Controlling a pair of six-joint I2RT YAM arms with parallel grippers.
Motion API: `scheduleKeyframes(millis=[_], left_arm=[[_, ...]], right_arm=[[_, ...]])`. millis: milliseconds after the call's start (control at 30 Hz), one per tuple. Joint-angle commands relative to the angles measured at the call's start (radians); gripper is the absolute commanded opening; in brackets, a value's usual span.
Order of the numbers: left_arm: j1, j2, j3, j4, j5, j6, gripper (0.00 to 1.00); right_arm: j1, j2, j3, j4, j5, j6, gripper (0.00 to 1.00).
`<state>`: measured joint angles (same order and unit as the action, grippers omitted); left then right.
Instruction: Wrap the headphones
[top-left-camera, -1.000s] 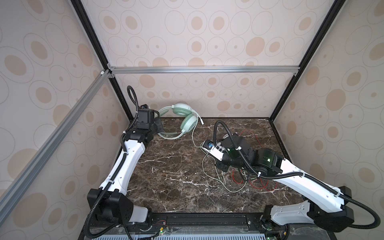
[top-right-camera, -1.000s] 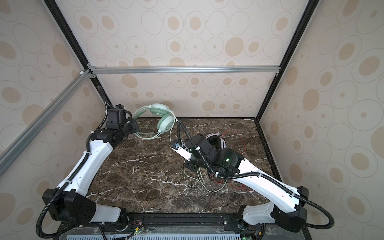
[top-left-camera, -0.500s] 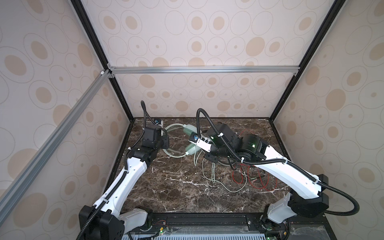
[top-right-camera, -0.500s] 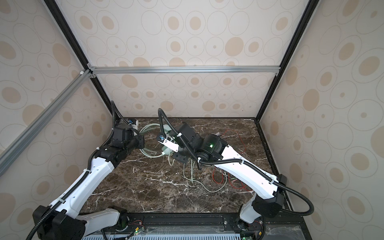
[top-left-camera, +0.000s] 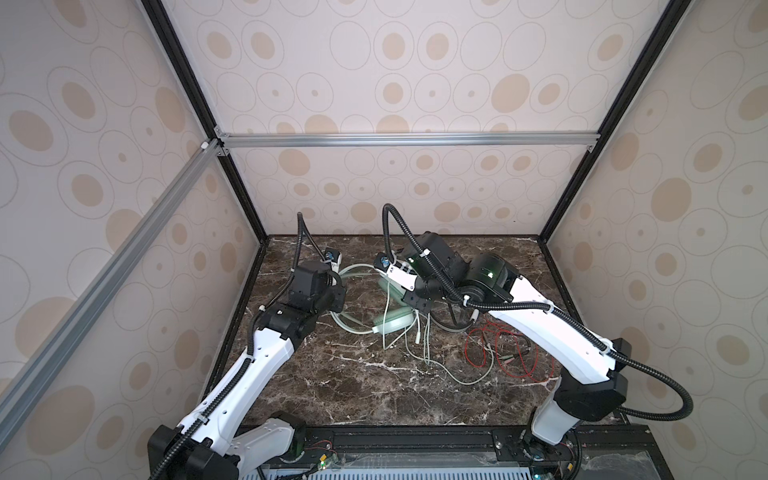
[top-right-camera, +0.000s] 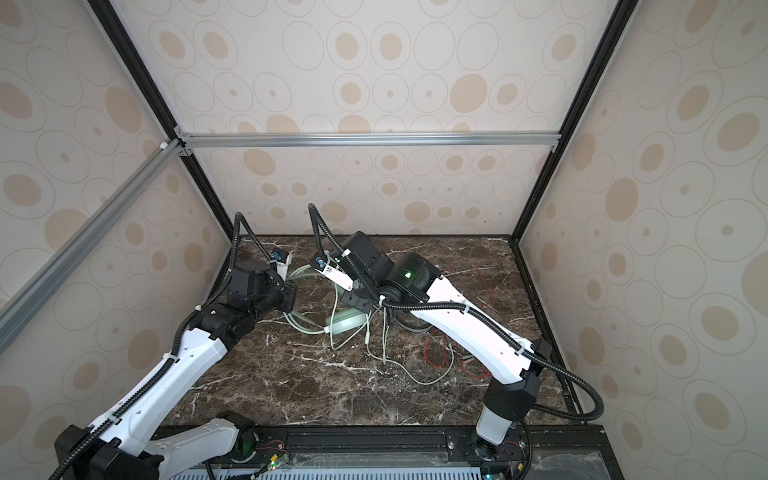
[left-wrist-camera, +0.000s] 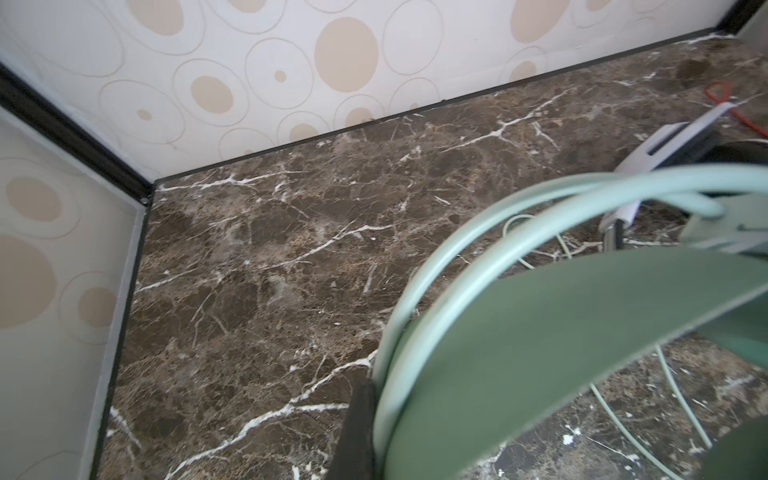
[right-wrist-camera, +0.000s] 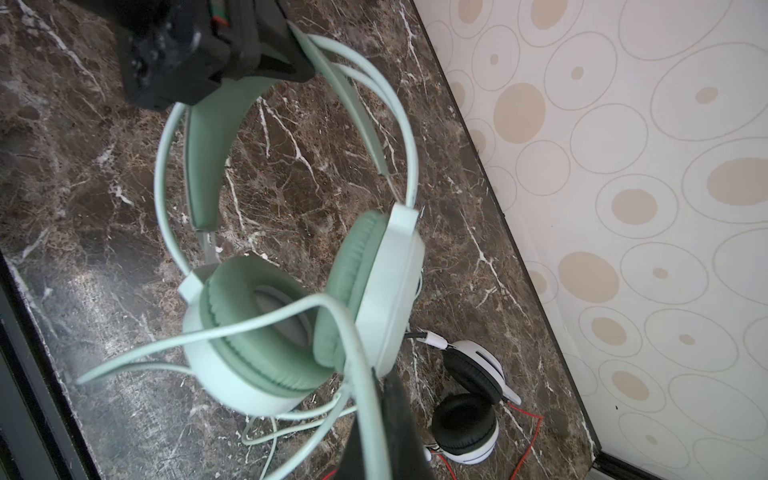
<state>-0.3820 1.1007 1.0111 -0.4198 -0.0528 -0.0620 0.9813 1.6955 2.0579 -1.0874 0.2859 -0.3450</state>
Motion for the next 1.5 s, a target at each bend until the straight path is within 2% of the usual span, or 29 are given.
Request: scheduleKeyframes(millis=[0, 333, 533, 833, 1300, 1467], left_arm=[[-0.019, -0.036, 0.013, 0.063, 0.117, 0.027, 0.0], [-0.029, -0.056, 0.01, 0.063, 0.28, -0.013, 0.0], [-0.031, -0.052, 0.041, 0.076, 0.352, -0.051, 0.0], [-0.033, -0.023, 0.112, 0.084, 0.4, -0.083, 0.0], [-0.034, -0.004, 0.264, 0.076, 0.445, -0.143, 0.0], [-0.034, 0.002, 0.322, 0.07, 0.446, -0.165, 0.0]], right_arm=[[-0.044, 0.029, 0.063, -0.036, -0.01, 0.012, 0.0], [-0.165, 0.078, 0.116, -0.03, -0.151, 0.056, 0.04], [-0.232, 0.062, 0.06, 0.038, -0.252, 0.101, 0.08], [-0.32, 0.027, -0.06, 0.155, -0.399, 0.158, 0.21], [-0.4, -0.132, -0.393, 0.517, -0.611, 0.282, 0.43], [-0.408, -0.208, -0.537, 0.696, -0.678, 0.33, 0.55]])
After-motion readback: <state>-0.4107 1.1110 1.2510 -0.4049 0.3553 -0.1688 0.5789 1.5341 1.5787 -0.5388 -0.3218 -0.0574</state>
